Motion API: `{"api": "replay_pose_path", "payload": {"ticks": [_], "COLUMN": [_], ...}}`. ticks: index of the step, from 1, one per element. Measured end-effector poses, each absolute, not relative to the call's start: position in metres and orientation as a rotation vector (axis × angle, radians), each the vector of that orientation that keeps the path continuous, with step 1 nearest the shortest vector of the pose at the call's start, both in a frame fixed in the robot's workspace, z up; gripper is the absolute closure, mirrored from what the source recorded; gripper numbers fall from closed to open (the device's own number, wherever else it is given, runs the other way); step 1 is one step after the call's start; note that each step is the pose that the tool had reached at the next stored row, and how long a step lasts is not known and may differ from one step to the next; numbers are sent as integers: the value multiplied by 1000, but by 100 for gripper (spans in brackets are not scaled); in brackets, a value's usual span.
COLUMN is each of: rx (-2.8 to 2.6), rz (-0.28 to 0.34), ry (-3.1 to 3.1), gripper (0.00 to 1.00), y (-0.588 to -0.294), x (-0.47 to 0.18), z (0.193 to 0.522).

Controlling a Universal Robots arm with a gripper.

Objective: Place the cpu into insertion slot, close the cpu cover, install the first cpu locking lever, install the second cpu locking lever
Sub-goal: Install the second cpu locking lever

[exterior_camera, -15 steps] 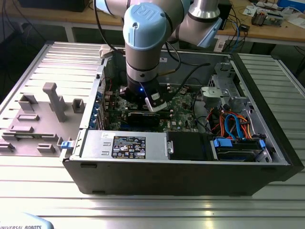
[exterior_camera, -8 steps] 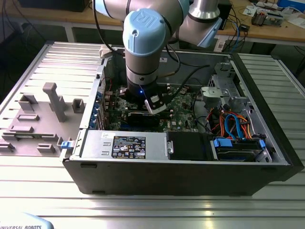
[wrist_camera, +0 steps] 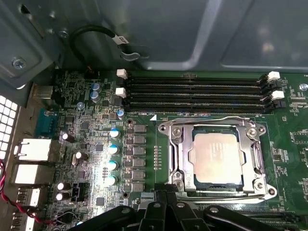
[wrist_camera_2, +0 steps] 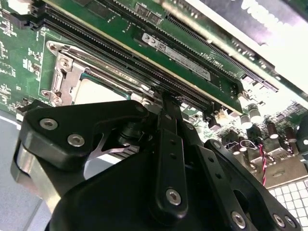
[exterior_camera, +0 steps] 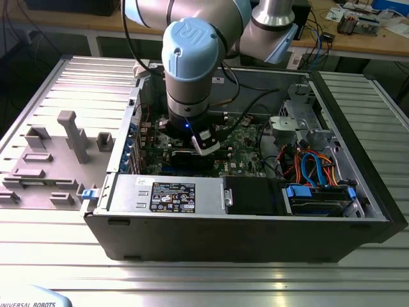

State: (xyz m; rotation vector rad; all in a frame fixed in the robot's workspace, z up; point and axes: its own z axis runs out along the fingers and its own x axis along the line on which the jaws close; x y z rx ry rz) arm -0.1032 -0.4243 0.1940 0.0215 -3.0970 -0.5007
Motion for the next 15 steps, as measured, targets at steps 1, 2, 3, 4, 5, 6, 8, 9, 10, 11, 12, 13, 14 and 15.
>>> {"api": "replay_pose_path", "payload": {"ticks": [1,2,3,4,5,6,8,9,10,11,12,13,14,15], "rx": [21,22,22,22,22,22,22,22,22,22,22,21,21,22], "rz": [-501,-502,-501,-501,-502,-502,-502,-501,-502,-501,-501,-501,-502,-502], "ry": [-3097,-3097,-3097,-3097,-3097,-3097,-3097,-3097,-3097,-3097,-3096,-3096,-3096,-3096], "gripper": [89,89,89,89,89,89,89,89,89,89,89,89,89,89], "y": [-424,-424,-424,-424,-424,-424,-424,-424,-424,-424,-424,-424,-424,-424], "x": [-104,-104,-104,-104,-104,-104,-104,-104,-104,-104,-104,-104,-104,-104], "z": [194,194,194,195,196,197,201,204,207,210,213,214,214,214]}}
